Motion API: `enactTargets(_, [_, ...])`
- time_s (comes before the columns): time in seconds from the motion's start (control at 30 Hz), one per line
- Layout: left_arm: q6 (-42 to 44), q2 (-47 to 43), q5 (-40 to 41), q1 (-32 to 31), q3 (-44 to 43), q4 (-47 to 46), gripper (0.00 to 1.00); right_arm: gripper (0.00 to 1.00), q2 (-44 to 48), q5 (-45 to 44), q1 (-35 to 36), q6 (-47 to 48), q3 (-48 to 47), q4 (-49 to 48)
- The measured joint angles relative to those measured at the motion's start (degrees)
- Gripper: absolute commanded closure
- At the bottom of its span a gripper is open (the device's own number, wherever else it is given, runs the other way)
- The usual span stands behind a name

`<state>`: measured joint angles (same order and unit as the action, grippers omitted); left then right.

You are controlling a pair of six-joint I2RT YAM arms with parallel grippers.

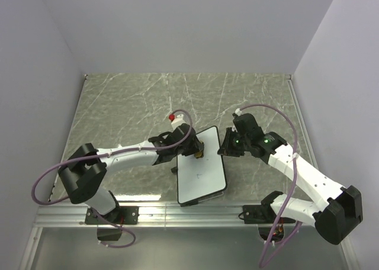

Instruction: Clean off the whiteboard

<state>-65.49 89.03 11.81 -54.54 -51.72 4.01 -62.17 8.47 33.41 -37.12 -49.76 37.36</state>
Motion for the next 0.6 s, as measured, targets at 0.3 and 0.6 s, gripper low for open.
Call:
enactTargets(0.3, [4.42, 5.01, 0.72, -4.33, -14.78, 12.33, 1.00, 1.00, 0.22, -0.22, -0.02, -0.76, 0.00, 0.98])
enactTargets(0.6, [2.27, 1.09, -0.66, -12.09, -14.14, 17.92, 1.00, 1.00, 0.09, 0.00, 0.07, 0.17, 0.00, 2.10])
